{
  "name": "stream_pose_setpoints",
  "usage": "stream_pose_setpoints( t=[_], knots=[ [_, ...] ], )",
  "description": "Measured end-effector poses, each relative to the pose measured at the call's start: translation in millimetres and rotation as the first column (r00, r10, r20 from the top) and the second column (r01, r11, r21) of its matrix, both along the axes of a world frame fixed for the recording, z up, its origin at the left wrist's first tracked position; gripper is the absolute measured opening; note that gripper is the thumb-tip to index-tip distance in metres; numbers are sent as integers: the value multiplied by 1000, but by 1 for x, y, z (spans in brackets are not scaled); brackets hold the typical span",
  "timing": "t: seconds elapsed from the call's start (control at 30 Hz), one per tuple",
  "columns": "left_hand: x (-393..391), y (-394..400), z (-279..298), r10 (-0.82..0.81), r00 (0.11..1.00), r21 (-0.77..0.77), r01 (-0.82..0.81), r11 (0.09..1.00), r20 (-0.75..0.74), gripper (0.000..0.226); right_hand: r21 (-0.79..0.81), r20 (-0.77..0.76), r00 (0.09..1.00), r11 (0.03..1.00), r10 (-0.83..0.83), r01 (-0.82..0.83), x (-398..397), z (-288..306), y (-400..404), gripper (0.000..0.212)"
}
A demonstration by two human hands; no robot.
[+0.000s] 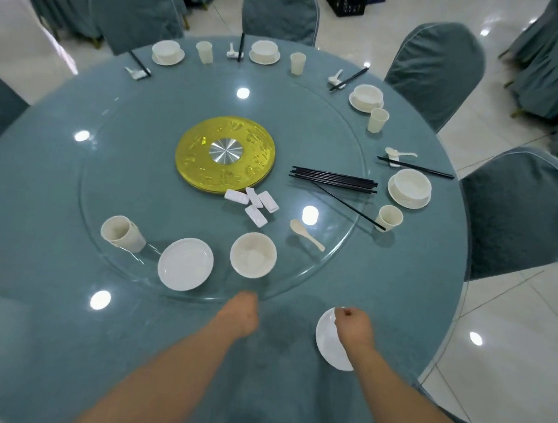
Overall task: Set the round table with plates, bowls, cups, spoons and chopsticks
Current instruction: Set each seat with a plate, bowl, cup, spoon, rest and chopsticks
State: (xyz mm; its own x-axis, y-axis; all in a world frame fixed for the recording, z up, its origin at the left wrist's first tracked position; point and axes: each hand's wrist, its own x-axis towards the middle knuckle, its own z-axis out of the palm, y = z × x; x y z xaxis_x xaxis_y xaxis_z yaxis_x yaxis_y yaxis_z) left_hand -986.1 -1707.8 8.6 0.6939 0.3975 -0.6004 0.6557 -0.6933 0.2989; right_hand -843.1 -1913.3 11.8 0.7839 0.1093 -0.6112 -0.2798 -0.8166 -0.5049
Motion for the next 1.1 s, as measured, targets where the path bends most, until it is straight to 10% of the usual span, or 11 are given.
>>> stream_pose_setpoints(
  t=[0.33, 0.53, 0.83, 1.1],
  knots=[
    [23, 70, 28, 459, 869, -8, -466, 885, 187, 24, 125, -12, 991, 984, 130, -128, 6, 20, 113, 19],
    [56, 78, 22, 511, 843, -179, -483, 857, 166, 35, 136, -40, 984, 977, 173, -166, 16, 25, 149, 48],
    [85, 70, 16, 448, 868, -214, -406, 889, 214, 42, 97, 23, 975, 970, 223, -224, 28, 10, 154, 27],
    [89, 68, 27, 647, 687, -290, -578, 762, 331, 8, 144, 135, 990, 988, 31, -51, 34, 15, 150, 20]
  ],
)
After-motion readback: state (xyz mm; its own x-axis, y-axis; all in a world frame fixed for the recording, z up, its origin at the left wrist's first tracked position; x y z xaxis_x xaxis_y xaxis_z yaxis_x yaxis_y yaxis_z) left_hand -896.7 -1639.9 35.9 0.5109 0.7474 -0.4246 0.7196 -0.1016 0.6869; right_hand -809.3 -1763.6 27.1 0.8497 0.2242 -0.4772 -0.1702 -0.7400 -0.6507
